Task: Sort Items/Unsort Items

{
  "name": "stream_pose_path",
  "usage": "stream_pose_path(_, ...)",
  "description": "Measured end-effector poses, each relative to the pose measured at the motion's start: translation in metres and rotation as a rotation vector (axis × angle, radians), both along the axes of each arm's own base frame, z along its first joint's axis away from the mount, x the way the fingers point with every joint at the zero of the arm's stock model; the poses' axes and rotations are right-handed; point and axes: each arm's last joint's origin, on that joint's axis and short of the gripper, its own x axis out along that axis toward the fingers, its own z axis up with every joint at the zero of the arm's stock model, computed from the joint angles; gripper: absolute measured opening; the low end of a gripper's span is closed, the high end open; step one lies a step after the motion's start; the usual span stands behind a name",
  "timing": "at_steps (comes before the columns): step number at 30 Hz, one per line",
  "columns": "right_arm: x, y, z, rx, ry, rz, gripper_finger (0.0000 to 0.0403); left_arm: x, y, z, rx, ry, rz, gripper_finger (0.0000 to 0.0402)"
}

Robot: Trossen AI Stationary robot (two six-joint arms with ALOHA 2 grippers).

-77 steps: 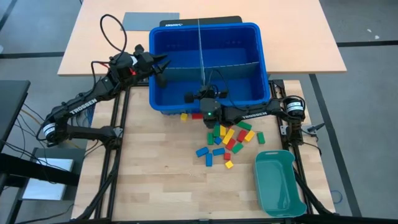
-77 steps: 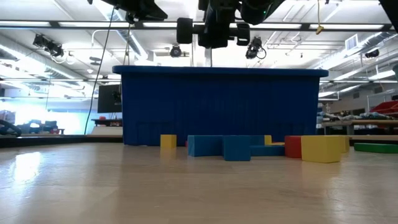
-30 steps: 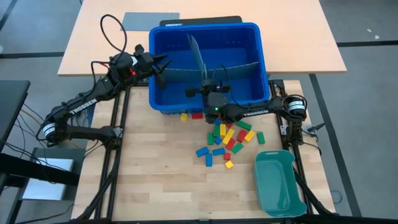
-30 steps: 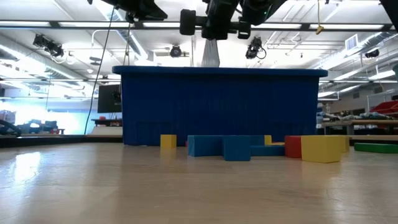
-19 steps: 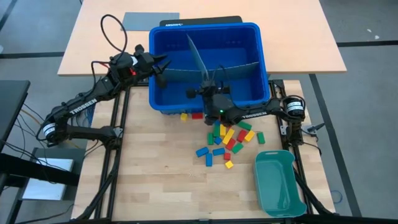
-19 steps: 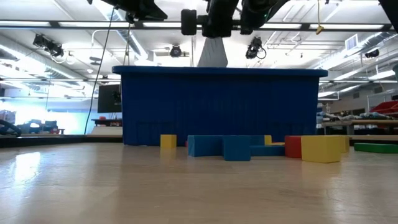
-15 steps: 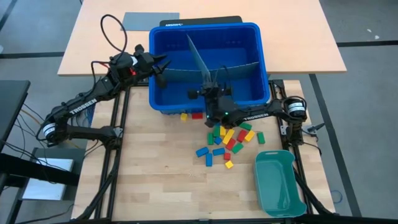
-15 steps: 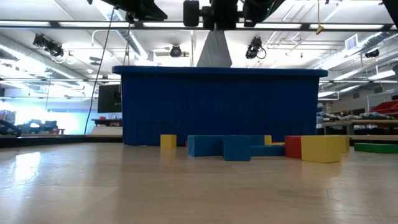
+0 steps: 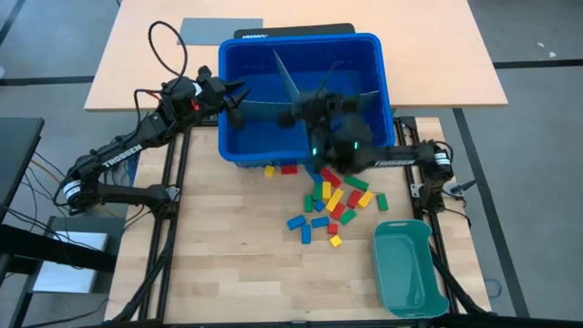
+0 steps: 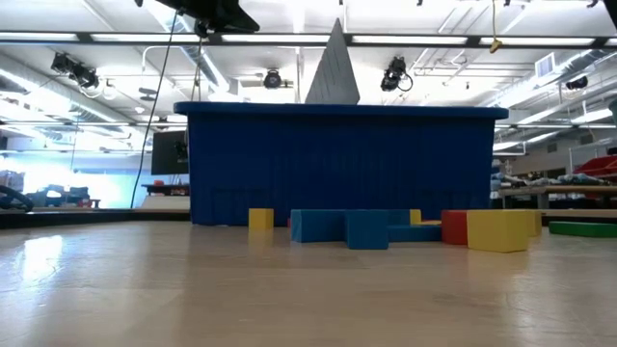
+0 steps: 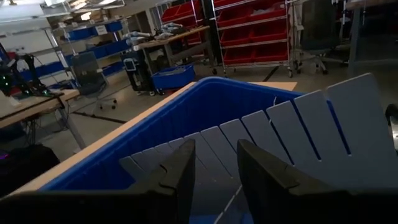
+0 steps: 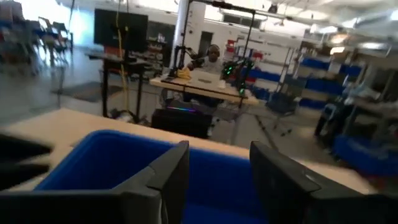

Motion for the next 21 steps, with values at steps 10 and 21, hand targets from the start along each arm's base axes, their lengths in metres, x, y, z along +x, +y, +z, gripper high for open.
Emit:
stream_pose_path(10, -0.031, -0.042, 0.061, -0.064, -0.004, 0.056, 0.0131, -0.001, 0.008, -0.002, -0.106, -0.074, -0.151, 0.0126)
stream_pose_path(21, -0.027, -0.117, 0.023, 0.195, -0.117, 0.692, 0.0077, -0.010, 0.019, 0.003, -0.177, -0.171, -0.293, 0.0126)
